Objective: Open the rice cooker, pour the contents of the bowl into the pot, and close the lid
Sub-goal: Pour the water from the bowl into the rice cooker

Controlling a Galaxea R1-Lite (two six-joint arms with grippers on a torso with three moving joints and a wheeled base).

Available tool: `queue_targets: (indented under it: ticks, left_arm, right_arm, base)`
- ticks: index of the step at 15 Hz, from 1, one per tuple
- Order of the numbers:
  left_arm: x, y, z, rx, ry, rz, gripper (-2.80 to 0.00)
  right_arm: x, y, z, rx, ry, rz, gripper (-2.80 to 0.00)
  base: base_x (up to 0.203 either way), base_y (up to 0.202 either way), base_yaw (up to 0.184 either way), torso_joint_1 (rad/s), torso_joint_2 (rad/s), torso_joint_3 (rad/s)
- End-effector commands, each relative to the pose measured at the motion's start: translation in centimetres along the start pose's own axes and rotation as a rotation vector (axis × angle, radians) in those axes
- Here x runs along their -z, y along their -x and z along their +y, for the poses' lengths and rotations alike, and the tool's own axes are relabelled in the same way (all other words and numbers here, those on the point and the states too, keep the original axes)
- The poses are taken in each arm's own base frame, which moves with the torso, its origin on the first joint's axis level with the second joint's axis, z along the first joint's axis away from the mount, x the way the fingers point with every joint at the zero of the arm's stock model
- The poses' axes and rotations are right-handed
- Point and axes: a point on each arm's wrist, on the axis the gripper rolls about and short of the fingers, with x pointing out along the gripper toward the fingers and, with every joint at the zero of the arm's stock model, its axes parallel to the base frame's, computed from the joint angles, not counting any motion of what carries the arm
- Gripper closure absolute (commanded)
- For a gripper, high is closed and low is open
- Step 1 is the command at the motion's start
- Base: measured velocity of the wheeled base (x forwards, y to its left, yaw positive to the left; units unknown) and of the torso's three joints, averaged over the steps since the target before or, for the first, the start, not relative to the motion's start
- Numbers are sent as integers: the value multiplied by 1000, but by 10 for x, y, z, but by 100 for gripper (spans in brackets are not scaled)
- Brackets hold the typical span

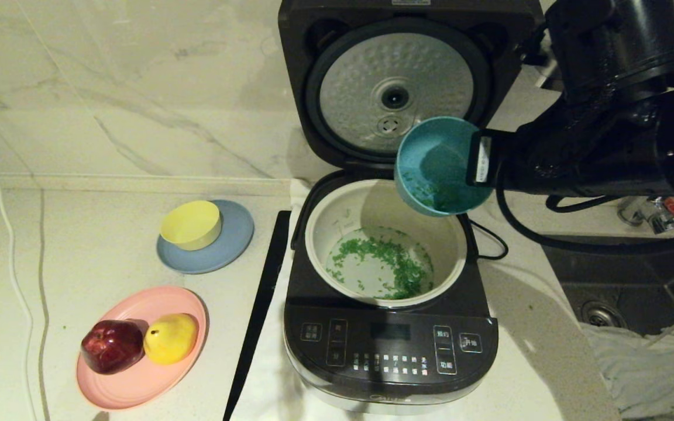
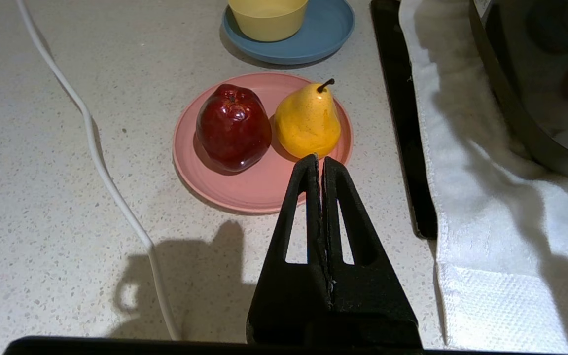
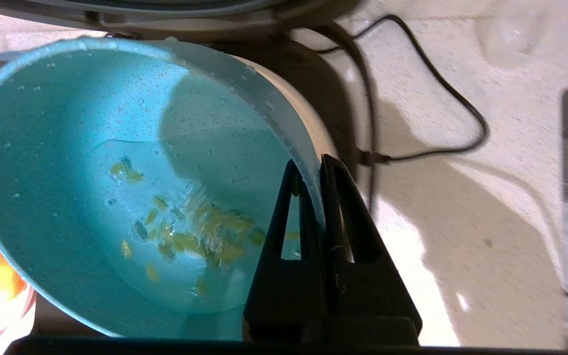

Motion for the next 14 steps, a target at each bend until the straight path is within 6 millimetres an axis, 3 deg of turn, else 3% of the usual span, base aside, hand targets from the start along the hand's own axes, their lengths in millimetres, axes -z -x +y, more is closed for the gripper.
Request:
queue_targets:
  ticks: [1, 8, 14]
  left_arm:
    - [2, -1, 0, 0, 0, 8, 0]
    - [2, -1, 0, 0, 0, 8, 0]
    - [2, -1, 0, 0, 0, 8, 0]
  right_arm:
    - [13, -17, 20, 4, 30, 20, 0]
    - [31, -57, 50, 148, 72, -23, 0]
    - [35, -81, 64, 254, 40, -179, 0]
  base:
    - [0, 0, 0, 0, 0, 0]
    - [0, 0, 0, 0, 0, 0]
    - [0, 0, 0, 0, 0, 0]
